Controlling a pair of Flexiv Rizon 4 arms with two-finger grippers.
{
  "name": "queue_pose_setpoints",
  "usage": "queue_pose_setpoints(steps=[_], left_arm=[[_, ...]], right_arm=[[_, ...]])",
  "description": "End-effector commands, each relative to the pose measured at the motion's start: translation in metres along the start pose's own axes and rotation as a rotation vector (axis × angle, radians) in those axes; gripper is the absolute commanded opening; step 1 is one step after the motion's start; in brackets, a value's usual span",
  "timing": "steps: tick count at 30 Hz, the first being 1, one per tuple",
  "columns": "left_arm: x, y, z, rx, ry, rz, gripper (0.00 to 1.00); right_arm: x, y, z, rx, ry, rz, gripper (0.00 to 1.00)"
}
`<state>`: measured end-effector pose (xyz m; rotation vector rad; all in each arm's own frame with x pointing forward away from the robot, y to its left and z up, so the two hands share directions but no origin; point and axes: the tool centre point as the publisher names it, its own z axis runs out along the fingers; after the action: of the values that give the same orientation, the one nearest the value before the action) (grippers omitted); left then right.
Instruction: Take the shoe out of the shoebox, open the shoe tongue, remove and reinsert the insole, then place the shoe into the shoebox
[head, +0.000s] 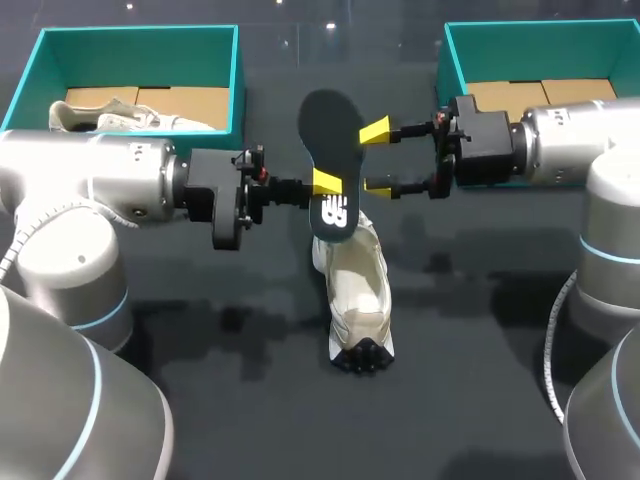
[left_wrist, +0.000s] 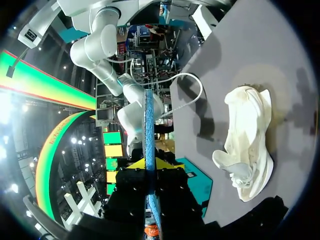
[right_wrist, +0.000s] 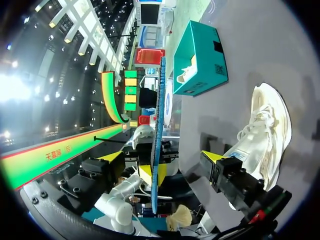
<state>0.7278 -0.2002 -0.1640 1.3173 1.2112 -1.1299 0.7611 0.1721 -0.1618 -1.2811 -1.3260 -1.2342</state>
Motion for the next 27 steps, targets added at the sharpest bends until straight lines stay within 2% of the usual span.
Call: queue_pose_setpoints(steps=[1, 4, 7, 9, 11, 19, 27], left_arm=[[0.003, 0.006, 0.007, 0.004, 0.000, 0.001, 0.00], [0.004, 0.006, 0.008, 0.007, 0.002, 0.015, 0.00], [0.005, 0.006, 0.010, 0.008, -0.002, 0.024, 0.00], [0.006, 0.004, 0.011, 0.005, 0.004, 0.043, 0.00], [0.007, 0.002, 0.012, 0.000, 0.002, 0.047, 0.00], [0.008, -0.001, 0.014, -0.035, -0.005, 0.057, 0.00], [0.008, -0.002, 0.016, -0.067, -0.002, 0.063, 0.00]], right_arm=[[0.000, 0.002, 0.008, 0.011, 0.002, -0.002, 0.85], [0.000, 0.003, 0.010, 0.019, 0.010, 0.006, 0.71], [0.000, 0.004, 0.012, 0.027, 0.020, 0.007, 0.65], [0.000, 0.005, 0.014, 0.033, 0.024, 0.009, 0.54], [0.000, 0.006, 0.015, 0.038, 0.025, 0.013, 0.50], [0.000, 0.010, 0.020, 0.046, 0.038, 0.014, 0.48], [-0.001, 0.011, 0.023, 0.050, 0.049, 0.017, 0.37]])
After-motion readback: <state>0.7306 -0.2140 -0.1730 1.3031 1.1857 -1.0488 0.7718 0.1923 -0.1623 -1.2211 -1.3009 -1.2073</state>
